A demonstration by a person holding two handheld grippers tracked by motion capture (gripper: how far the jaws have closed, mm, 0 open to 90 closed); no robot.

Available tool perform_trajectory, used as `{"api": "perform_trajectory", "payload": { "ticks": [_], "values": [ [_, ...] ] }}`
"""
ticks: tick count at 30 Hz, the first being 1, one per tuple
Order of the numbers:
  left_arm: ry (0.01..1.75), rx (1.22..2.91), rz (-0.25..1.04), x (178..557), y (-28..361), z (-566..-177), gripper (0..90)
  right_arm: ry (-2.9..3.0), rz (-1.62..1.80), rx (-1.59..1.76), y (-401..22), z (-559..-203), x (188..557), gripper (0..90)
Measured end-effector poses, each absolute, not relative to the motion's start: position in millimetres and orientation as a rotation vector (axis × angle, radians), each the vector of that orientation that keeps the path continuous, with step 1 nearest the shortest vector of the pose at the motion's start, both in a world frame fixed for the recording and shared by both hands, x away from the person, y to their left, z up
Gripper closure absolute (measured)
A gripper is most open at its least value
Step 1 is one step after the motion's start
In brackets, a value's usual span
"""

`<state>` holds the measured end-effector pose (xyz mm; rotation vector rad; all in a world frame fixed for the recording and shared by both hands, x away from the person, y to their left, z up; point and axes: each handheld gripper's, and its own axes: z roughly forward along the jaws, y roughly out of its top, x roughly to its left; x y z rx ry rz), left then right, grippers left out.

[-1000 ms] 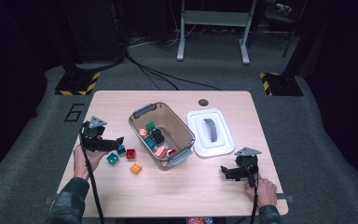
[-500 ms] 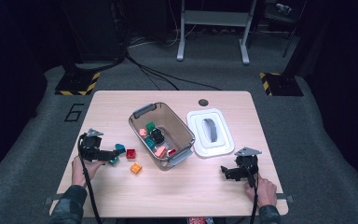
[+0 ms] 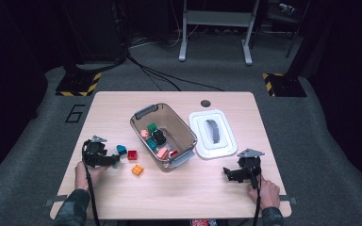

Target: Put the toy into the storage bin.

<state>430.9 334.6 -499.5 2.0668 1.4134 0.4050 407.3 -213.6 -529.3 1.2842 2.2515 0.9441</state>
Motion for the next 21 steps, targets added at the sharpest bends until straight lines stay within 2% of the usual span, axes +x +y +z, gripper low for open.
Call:
{"api": "perform_trajectory", "payload": {
  "ticks": [2, 11, 14, 16, 18, 20, 21],
  "values": [
    [1.393, 2.084, 0.402, 430.7, 333.0, -498.4, 34.2, 2.252, 0.944, 1.284, -213.6, -529.3, 407.3, 0.0],
    [1.359, 2.11, 0.395, 429.3, 327.5, -498.6, 57.4, 2.252, 0.944, 1.284, -213.6, -529.3, 407.3, 0.0],
    [1.364, 2.117, 0.397, 428.7, 326.8, -499.8, 57.1, 2.252, 0.944, 1.284, -213.6, -529.3, 407.3, 0.0],
    [1.393, 2.109, 0.401, 428.6, 325.4, -502.6, 47.4, 2.251, 0.944, 1.285, -213.6, -529.3, 407.3, 0.0],
    [1.38, 2.111, 0.396, 427.8, 325.6, -504.0, 49.9, 2.252, 0.944, 1.284, -213.6, -529.3, 407.3, 0.0],
    [1.366, 2.118, 0.413, 426.7, 325.3, -503.9, 57.6, 2.252, 0.944, 1.284, -213.6, -529.3, 407.3, 0.0],
    [1.367, 2.111, 0.419, 426.1, 324.8, -503.7, 58.2, 2.252, 0.944, 1.284, -213.6, -529.3, 407.3, 0.0]
  ]
}}
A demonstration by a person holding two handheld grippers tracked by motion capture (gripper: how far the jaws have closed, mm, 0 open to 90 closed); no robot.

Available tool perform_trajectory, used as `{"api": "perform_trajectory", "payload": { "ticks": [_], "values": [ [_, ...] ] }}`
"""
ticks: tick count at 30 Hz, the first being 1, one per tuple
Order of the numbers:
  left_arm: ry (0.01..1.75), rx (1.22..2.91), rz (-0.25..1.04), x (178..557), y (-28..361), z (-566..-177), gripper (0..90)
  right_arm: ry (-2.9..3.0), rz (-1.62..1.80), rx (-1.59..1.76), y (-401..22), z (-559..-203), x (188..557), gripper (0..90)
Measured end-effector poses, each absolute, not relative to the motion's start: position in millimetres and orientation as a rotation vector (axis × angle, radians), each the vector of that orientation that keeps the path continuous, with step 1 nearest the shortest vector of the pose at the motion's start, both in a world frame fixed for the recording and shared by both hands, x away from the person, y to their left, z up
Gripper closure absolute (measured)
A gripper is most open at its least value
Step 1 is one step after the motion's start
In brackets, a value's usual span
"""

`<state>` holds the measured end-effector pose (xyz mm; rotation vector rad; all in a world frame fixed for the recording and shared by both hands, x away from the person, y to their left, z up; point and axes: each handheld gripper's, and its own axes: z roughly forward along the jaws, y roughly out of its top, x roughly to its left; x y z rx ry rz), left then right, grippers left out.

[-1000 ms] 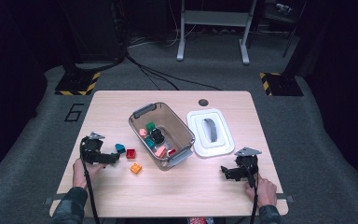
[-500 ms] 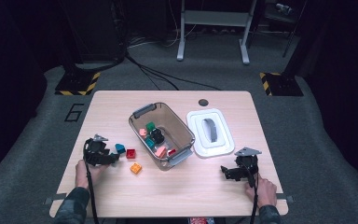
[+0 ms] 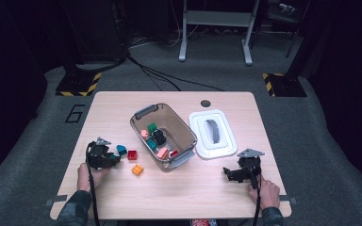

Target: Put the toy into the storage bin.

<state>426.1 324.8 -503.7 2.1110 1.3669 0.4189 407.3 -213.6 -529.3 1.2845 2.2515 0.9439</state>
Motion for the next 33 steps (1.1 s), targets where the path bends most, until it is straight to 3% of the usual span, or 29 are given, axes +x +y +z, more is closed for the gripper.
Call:
{"api": "perform_trajectory", "payload": {
  "ticks": [33],
  "values": [
    [1.254, 2.075, 0.507, 418.3, 308.3, -424.6, 58.8, 2.252, 0.944, 1.285, -213.6, -529.3, 407.3, 0.0]
  ]
}}
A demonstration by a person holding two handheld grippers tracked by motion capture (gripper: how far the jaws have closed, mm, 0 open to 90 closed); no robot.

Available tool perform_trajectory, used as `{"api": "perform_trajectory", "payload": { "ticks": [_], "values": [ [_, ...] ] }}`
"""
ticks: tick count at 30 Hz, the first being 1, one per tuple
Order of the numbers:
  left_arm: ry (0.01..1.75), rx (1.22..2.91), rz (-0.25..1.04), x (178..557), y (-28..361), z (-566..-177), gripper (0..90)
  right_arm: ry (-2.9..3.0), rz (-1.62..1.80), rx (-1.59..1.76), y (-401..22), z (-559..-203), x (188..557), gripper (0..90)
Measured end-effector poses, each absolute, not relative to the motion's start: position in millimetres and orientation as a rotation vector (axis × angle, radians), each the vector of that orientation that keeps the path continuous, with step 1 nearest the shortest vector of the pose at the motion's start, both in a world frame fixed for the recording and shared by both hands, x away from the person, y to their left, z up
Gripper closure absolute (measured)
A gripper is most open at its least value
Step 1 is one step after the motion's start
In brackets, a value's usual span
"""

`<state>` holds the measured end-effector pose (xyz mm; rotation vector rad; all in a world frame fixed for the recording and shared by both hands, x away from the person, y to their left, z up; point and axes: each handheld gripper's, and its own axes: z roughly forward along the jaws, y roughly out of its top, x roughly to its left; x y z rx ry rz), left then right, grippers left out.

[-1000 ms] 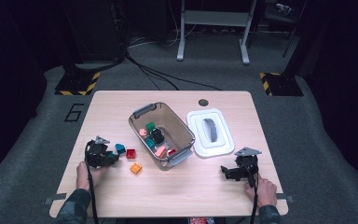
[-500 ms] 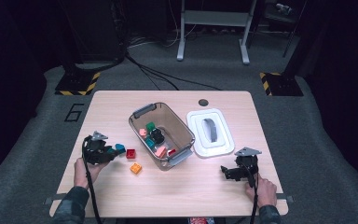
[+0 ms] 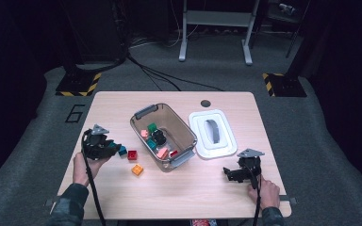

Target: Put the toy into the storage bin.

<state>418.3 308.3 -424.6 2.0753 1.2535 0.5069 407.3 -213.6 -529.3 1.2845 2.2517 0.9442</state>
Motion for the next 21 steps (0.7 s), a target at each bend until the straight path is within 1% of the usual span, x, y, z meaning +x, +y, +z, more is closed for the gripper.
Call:
{"api": "perform_trajectory", "payload": {
  "ticks": [10, 21],
  "values": [
    [1.182, 2.064, 0.528, 419.4, 293.4, -393.3, 58.8, 2.252, 0.944, 1.284, -213.6, -529.3, 407.3, 0.0],
    [1.082, 2.076, 0.532, 420.8, 262.6, -367.0, 58.8, 2.252, 0.944, 1.284, -213.6, -529.3, 407.3, 0.0]
  ]
}}
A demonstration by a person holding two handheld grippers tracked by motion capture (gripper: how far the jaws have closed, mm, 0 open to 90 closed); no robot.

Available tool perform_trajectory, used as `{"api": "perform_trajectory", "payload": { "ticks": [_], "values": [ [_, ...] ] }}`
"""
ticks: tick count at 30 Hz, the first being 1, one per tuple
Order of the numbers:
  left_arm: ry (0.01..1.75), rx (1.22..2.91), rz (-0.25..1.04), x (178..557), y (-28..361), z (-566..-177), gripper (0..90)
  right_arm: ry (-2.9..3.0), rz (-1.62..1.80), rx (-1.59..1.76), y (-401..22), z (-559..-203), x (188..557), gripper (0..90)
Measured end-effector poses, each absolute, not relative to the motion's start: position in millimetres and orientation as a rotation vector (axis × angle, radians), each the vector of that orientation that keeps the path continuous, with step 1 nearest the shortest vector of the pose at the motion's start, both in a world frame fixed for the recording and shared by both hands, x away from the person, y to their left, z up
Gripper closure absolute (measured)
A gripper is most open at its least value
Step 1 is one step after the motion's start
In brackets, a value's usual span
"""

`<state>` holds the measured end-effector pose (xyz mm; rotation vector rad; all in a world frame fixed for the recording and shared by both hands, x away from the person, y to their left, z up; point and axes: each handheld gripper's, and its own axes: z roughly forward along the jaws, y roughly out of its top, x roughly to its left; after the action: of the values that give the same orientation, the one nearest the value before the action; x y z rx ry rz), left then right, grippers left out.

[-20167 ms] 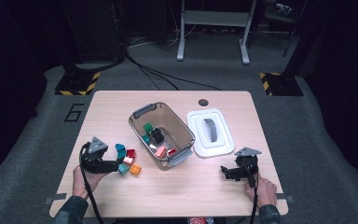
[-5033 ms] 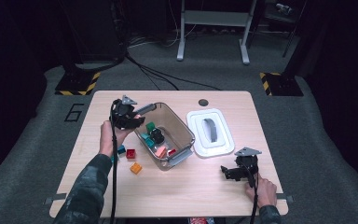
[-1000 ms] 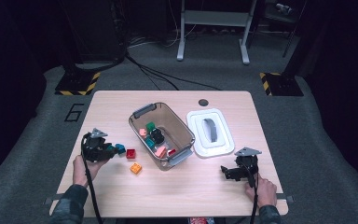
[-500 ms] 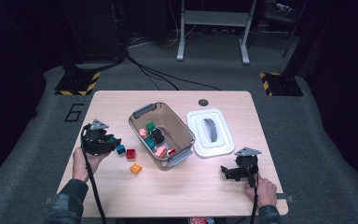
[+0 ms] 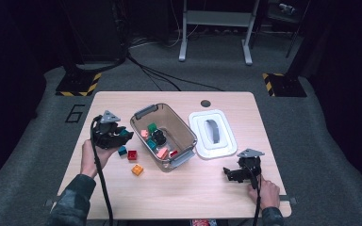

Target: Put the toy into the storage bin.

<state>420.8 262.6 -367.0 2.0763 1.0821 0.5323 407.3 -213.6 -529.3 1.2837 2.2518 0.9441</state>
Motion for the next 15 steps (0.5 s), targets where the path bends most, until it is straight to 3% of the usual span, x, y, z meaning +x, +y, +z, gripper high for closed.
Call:
{"api": "perform_trajectory", "payload": {
  "ticks": [15],
  "values": [
    [0.939, 2.119, 0.484, 418.1, 211.9, -353.9, 58.7, 2.252, 0.944, 1.284, -213.7, -529.3, 407.3, 0.0]
  ]
}}
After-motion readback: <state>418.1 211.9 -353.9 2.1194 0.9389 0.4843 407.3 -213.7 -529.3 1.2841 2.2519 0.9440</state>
